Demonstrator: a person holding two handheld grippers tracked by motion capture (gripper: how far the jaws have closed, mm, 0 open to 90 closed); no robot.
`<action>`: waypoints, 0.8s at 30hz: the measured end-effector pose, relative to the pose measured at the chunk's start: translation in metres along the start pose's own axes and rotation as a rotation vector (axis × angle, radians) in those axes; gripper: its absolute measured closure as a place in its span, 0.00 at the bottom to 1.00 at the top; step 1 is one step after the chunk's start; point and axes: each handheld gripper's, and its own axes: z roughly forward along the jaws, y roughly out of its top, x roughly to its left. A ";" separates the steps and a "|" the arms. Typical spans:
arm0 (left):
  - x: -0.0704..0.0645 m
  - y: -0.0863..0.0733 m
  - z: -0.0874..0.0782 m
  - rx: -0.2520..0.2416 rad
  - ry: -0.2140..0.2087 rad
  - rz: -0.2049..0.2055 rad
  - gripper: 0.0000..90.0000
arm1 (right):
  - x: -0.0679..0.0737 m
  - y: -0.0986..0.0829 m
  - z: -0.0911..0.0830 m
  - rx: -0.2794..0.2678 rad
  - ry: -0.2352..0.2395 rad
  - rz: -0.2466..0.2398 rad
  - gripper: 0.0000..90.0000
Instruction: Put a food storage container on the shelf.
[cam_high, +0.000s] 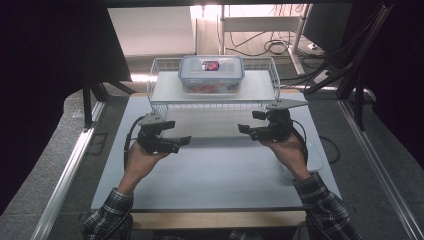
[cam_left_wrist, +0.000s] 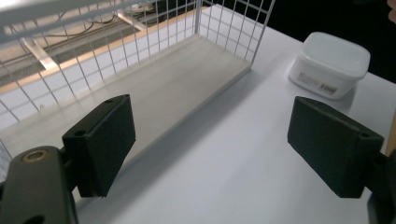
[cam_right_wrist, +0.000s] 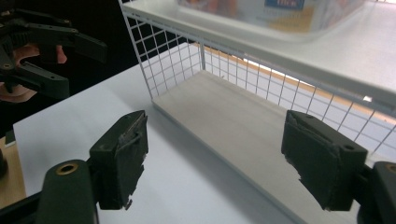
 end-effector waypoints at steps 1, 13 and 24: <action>0.000 -0.004 0.000 0.000 0.001 -0.002 0.16 | 0.000 -0.002 0.000 0.002 0.001 0.003 0.24; -0.014 -0.038 0.014 0.071 0.009 0.058 0.10 | 0.003 -0.040 0.001 0.058 -0.028 0.006 0.21; -0.025 -0.057 0.011 0.097 0.044 0.066 0.05 | 0.015 -0.064 -0.001 0.087 -0.003 -0.001 0.24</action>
